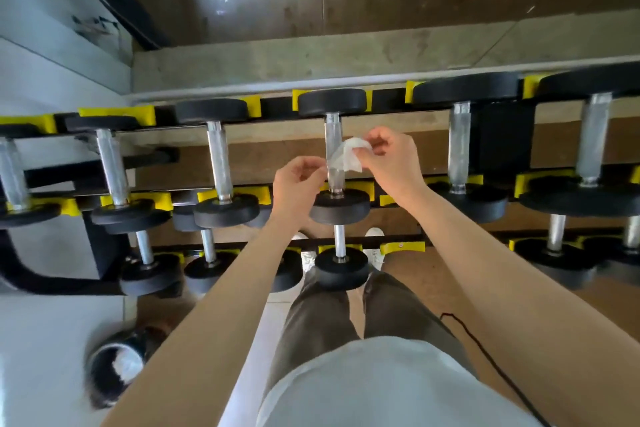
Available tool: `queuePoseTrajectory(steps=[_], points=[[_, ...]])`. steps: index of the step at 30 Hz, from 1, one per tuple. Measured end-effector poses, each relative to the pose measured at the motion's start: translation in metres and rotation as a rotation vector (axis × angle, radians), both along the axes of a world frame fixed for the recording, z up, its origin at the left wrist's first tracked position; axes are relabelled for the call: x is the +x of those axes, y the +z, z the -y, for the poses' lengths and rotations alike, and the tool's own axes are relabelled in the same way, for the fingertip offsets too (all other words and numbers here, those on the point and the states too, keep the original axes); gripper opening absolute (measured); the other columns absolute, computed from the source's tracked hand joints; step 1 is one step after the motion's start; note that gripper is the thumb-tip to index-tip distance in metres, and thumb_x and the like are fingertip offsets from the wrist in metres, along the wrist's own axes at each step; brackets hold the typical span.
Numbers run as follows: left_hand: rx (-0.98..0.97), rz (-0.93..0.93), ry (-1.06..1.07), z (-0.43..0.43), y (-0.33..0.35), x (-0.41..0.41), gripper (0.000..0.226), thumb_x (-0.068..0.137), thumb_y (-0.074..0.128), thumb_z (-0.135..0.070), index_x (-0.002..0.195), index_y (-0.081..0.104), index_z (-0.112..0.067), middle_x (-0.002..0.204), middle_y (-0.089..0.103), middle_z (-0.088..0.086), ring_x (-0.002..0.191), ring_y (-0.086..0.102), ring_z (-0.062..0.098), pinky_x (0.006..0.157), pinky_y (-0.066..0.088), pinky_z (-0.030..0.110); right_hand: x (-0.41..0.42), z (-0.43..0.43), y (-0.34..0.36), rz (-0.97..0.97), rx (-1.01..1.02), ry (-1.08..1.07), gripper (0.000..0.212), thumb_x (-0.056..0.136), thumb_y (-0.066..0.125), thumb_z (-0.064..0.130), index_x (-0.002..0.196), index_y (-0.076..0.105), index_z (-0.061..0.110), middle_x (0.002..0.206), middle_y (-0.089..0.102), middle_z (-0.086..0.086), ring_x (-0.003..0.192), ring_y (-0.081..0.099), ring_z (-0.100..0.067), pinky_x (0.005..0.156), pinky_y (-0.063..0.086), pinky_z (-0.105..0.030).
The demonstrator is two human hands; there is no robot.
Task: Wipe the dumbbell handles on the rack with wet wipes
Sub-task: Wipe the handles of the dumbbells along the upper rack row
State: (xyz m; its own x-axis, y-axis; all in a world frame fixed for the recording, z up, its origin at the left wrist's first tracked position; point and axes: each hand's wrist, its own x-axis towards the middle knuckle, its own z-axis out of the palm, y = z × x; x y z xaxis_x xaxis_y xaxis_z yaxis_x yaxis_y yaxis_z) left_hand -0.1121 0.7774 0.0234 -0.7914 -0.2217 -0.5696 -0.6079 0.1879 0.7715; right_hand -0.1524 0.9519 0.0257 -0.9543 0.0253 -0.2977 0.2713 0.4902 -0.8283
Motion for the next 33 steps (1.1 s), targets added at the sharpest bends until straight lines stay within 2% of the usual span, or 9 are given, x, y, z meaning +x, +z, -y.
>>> queuePoseTrajectory(steps=[4, 8, 12, 16, 23, 25, 28, 30, 33], points=[[-0.147, -0.030, -0.051, 0.008, -0.011, -0.009, 0.015, 0.094, 0.068, -0.015, 0.107, 0.071, -0.022, 0.099, 0.071, -0.011, 0.095, 0.066, 0.006, 0.094, 0.056, 0.033, -0.013, 0.020, -0.019, -0.048, 0.020, -0.059, 0.017, 0.089, 0.073, 0.021, 0.103, 0.067, 0.013, 0.094, 0.065, 0.006, 0.085, 0.064, -0.008, 0.078, 0.058, -0.027], [-0.133, -0.023, -0.112, 0.003, -0.020, -0.017, 0.013, 0.090, 0.073, -0.016, 0.102, 0.072, -0.021, 0.092, 0.073, -0.007, 0.088, 0.069, 0.010, 0.088, 0.060, 0.040, -0.011, 0.035, -0.029, -0.115, 0.031, -0.014, 0.019, 0.089, 0.073, 0.019, 0.104, 0.065, 0.012, 0.094, 0.066, 0.003, 0.084, 0.062, -0.010, 0.077, 0.051, -0.019], [-0.141, -0.033, -0.100, 0.003, -0.026, -0.018, 0.014, 0.087, 0.075, -0.016, 0.100, 0.072, -0.019, 0.090, 0.074, -0.007, 0.085, 0.071, 0.012, 0.084, 0.061, 0.043, 0.015, 0.030, -0.033, -0.116, 0.181, 0.167, 0.017, 0.090, 0.071, 0.018, 0.105, 0.067, 0.011, 0.093, 0.069, -0.002, 0.082, 0.060, -0.012, 0.074, 0.047, -0.018], [-0.151, -0.093, -0.134, 0.006, -0.022, -0.015, 0.022, 0.087, 0.071, -0.006, 0.104, 0.070, -0.019, 0.096, 0.071, -0.010, 0.090, 0.067, 0.005, 0.087, 0.060, 0.038, 0.030, 0.014, -0.031, 0.037, 0.267, 0.290, 0.014, 0.090, 0.071, 0.019, 0.102, 0.069, 0.013, 0.091, 0.067, 0.000, 0.081, 0.061, -0.013, 0.068, 0.041, -0.014], [-0.184, -0.433, -0.343, 0.004, -0.017, -0.003, 0.051, 0.081, 0.076, -0.003, 0.128, 0.063, -0.018, 0.128, 0.054, 0.004, 0.113, 0.060, 0.015, 0.087, 0.057, 0.023, 0.000, 0.037, -0.017, -0.010, 0.092, 0.024, 0.019, 0.089, 0.074, 0.025, 0.104, 0.072, 0.014, 0.088, 0.067, 0.011, 0.075, 0.063, 0.000, 0.067, 0.049, -0.009], [-0.288, -0.484, -0.348, 0.003, -0.019, -0.007, 0.040, 0.082, 0.078, -0.006, 0.120, 0.069, -0.016, 0.124, 0.057, 0.004, 0.111, 0.060, 0.014, 0.087, 0.056, 0.021, -0.001, 0.044, -0.016, 0.005, 0.048, 0.044, 0.016, 0.090, 0.073, 0.023, 0.104, 0.074, 0.015, 0.087, 0.069, 0.010, 0.076, 0.064, 0.000, 0.069, 0.050, -0.010], [-0.402, -0.485, -0.343, 0.006, -0.026, -0.015, 0.019, 0.083, 0.079, -0.008, 0.100, 0.074, -0.014, 0.105, 0.064, -0.003, 0.089, 0.061, 0.009, 0.077, 0.054, 0.022, 0.003, 0.039, -0.015, 0.096, -0.010, 0.125, 0.017, 0.091, 0.071, 0.020, 0.107, 0.075, 0.015, 0.091, 0.072, 0.006, 0.081, 0.065, 0.000, 0.075, 0.052, -0.014], [-0.445, -0.436, -0.340, 0.010, -0.029, -0.016, 0.011, 0.084, 0.077, -0.007, 0.091, 0.074, -0.015, 0.090, 0.063, -0.009, 0.074, 0.056, 0.005, 0.070, 0.049, 0.020, 0.007, 0.030, -0.016, 0.127, -0.032, 0.108, 0.023, 0.089, 0.073, 0.018, 0.112, 0.074, 0.016, 0.097, 0.071, 0.007, 0.084, 0.063, 0.002, 0.077, 0.050, -0.013], [-0.380, -0.283, -0.223, 0.017, -0.028, -0.021, 0.011, 0.088, 0.073, -0.009, 0.092, 0.074, -0.019, 0.078, 0.063, -0.015, 0.069, 0.057, 0.001, 0.068, 0.046, 0.016, 0.012, 0.022, -0.023, 0.101, 0.030, -0.002, 0.035, 0.086, 0.076, 0.016, 0.119, 0.067, 0.017, 0.102, 0.067, 0.009, 0.084, 0.061, 0.003, 0.076, 0.050, -0.012]])
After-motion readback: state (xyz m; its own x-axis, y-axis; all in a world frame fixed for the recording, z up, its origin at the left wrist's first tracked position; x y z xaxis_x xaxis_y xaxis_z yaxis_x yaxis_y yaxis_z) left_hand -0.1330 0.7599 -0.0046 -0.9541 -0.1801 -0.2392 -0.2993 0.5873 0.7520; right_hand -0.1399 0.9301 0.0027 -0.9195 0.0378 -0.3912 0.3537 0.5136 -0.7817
